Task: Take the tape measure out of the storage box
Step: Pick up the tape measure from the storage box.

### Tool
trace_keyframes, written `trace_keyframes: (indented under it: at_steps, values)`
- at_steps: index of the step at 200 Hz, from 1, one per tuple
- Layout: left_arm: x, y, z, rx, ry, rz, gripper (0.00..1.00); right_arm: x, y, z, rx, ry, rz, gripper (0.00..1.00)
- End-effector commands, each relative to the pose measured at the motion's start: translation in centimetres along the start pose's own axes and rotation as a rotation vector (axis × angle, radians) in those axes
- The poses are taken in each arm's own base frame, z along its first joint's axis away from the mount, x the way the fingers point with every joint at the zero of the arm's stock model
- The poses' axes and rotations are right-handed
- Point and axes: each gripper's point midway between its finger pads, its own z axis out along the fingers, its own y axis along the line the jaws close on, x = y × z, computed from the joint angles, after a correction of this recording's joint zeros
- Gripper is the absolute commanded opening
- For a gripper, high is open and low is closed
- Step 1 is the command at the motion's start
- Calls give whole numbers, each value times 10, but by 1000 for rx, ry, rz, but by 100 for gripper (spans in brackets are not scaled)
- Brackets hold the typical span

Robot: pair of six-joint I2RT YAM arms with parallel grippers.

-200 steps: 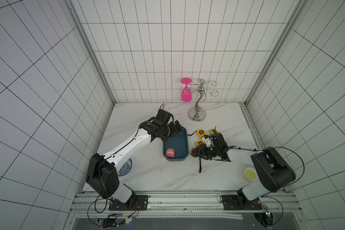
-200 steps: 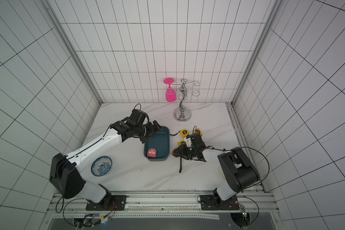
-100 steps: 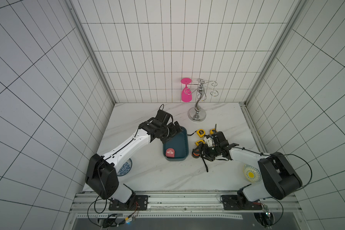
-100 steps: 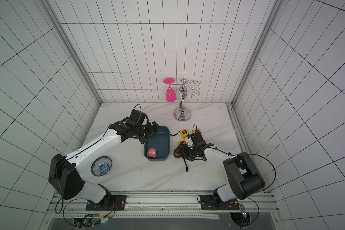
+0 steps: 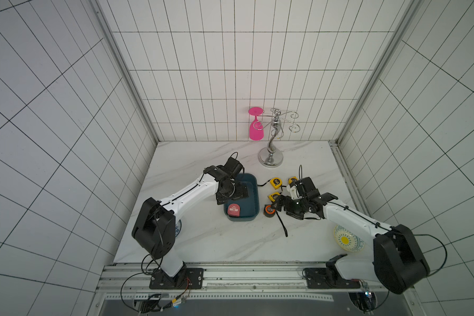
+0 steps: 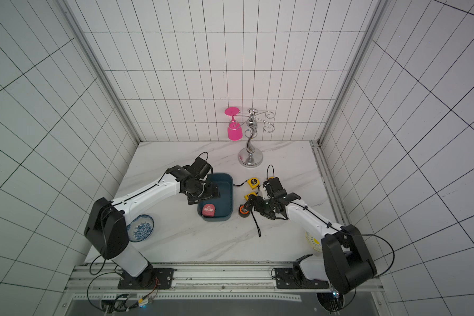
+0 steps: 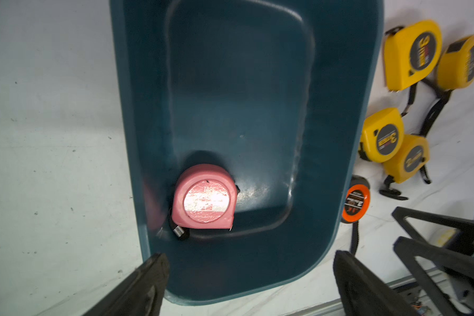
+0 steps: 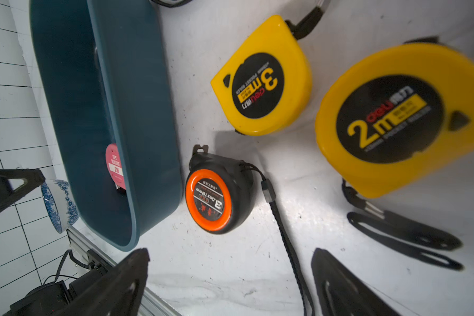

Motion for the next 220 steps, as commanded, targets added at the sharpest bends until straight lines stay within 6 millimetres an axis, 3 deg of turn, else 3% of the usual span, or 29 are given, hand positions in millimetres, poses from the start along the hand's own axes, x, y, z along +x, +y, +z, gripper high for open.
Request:
trace_keyframes:
  at_steps: [1, 49, 122, 220]
  values:
    - [2, 2, 7, -85, 4, 104, 98, -10, 0, -11, 20, -35, -6, 97]
    - [5, 1, 32, -181, 24, 197, 97, -13, -3, -13, -3, -66, 20, 97]
    - [-1, 17, 62, -315, 42, 243, 98, -18, -7, -11, -29, -75, 46, 97]
    - [4, 17, 79, -339, 79, 255, 98, -23, -13, -11, -44, -77, 61, 97]
